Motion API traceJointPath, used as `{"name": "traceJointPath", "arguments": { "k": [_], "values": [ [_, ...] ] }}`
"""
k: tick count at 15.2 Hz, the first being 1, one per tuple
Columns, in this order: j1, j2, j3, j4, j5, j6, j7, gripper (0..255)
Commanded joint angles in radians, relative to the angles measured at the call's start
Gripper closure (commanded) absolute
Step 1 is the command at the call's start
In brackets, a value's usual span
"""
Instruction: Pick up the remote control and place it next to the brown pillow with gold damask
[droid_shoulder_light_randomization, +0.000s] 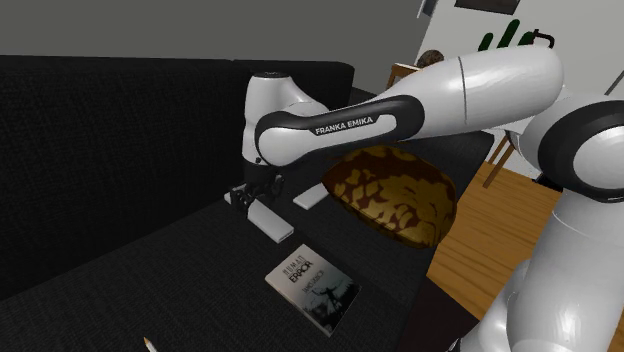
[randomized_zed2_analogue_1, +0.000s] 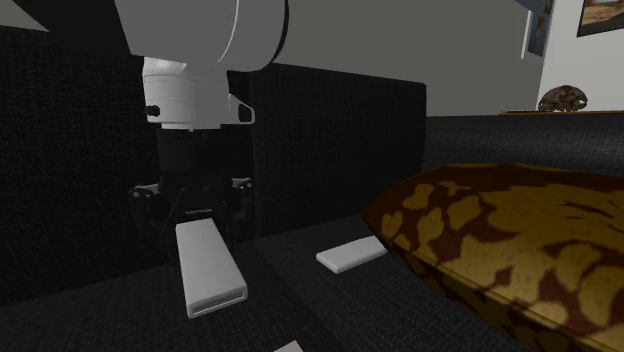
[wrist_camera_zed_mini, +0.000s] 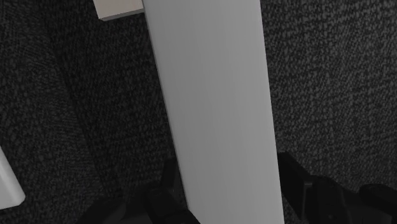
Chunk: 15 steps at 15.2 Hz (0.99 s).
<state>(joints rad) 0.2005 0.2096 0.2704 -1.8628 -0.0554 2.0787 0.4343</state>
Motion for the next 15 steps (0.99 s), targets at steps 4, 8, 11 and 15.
{"name": "traceJointPath", "arguments": {
  "k": [4,8,11,15],
  "values": [
    [-0.002,-0.022,0.002,0.039,0.008,-0.061,-0.005,255],
    [-0.002,-0.036,0.003,0.077,0.013,-0.111,-0.008,255],
    [-0.002,-0.044,0.003,0.107,0.015,-0.149,-0.010,255],
    [-0.002,-0.051,0.004,0.152,0.018,-0.201,-0.011,255]
  ]
}}
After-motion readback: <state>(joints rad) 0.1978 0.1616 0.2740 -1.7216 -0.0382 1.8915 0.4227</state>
